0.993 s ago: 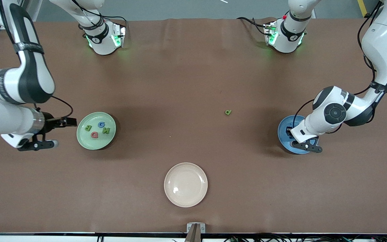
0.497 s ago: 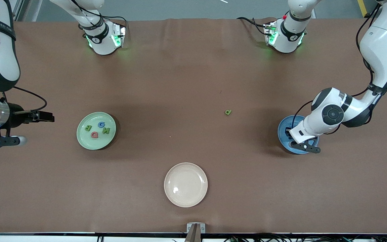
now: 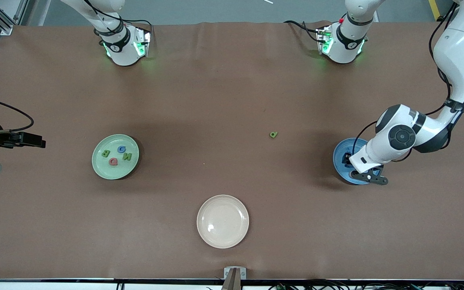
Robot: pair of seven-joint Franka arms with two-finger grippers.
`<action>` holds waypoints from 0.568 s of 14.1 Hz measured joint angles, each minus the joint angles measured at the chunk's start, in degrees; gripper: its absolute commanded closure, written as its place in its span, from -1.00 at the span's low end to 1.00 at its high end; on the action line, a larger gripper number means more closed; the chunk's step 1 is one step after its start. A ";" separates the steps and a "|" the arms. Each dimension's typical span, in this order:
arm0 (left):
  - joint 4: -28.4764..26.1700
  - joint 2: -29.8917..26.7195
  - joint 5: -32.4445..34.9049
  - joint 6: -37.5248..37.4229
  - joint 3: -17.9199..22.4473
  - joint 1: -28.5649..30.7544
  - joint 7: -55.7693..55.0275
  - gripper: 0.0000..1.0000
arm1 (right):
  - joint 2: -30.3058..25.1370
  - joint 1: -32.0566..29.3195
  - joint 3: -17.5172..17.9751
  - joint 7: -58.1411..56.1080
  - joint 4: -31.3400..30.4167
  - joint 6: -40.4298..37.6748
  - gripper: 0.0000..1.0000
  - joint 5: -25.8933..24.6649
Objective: Sort upper and lower case letters into plates
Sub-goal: 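Reach the left gripper toward the green p on the table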
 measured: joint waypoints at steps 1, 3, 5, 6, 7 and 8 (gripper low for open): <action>0.48 -1.41 -2.02 -2.63 -1.89 0.04 -0.27 -1.00 | 0.00 0.01 0.14 0.00 0.03 -0.08 -1.00 0.00; 0.76 -4.49 -6.28 -6.94 -5.82 -0.08 -1.41 -1.00 | 0.00 0.11 0.46 0.00 0.09 -1.06 -1.00 0.01; 0.60 -6.12 -7.86 -10.20 -10.13 -0.30 -3.89 -1.00 | -0.01 0.13 0.61 0.01 0.23 -3.21 -1.00 0.01; 0.35 -6.28 -8.01 -10.94 -12.27 -0.48 -4.74 -1.00 | -0.04 0.11 0.61 0.01 0.30 -3.67 -1.00 0.01; -0.11 -6.26 -8.07 -11.16 -14.13 -0.89 -5.29 -1.00 | -0.13 0.11 0.61 0.01 0.37 -3.91 -1.00 0.01; -0.66 -6.23 -8.13 -11.21 -15.45 -1.88 -5.75 -1.00 | -0.39 0.12 0.64 0.01 0.39 -4.04 -1.00 0.02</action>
